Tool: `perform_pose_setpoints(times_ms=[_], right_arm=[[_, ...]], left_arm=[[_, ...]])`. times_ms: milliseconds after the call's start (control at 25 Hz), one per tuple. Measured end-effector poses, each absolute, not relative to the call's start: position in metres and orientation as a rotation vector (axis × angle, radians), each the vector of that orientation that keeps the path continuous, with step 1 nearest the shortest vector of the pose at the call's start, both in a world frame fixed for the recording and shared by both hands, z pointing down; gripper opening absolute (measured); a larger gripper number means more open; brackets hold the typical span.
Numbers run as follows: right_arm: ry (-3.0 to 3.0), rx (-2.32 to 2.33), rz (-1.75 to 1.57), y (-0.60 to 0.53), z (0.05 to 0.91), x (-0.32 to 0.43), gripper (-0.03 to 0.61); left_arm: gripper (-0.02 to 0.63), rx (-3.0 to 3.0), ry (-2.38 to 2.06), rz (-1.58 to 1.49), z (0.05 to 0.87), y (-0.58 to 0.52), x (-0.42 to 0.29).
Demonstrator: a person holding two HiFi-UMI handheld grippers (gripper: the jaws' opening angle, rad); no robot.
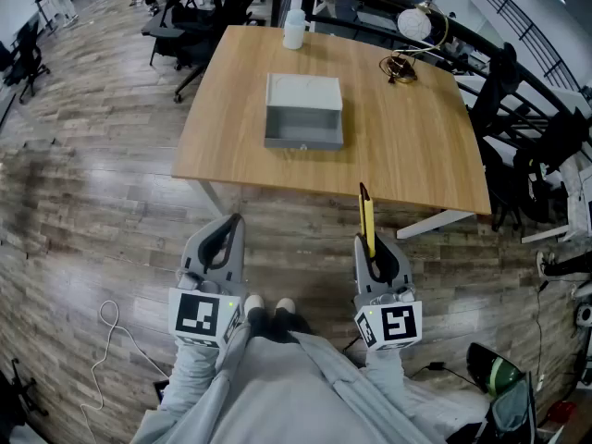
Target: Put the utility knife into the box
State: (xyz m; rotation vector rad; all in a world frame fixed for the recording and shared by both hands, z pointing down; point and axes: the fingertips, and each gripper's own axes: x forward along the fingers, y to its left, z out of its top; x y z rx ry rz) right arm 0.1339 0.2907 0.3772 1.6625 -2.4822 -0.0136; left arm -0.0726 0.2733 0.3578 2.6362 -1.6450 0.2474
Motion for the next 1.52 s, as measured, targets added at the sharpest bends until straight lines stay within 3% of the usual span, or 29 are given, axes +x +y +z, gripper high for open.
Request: perform_pose_setpoints(times_ms=[840, 1520], right_arm=[[-2.517, 1.671, 0.016, 0.272, 0.385, 0.166, 0.083], [-2.485, 1.672, 0.077, 0.049, 0.384, 0.125, 0.084]], left_arm=[[0.02, 2.61, -1.739, 0.187, 0.354, 0.255, -0.05], [0.02, 2.677, -1.619, 0.187, 0.354, 0.022, -0.062]])
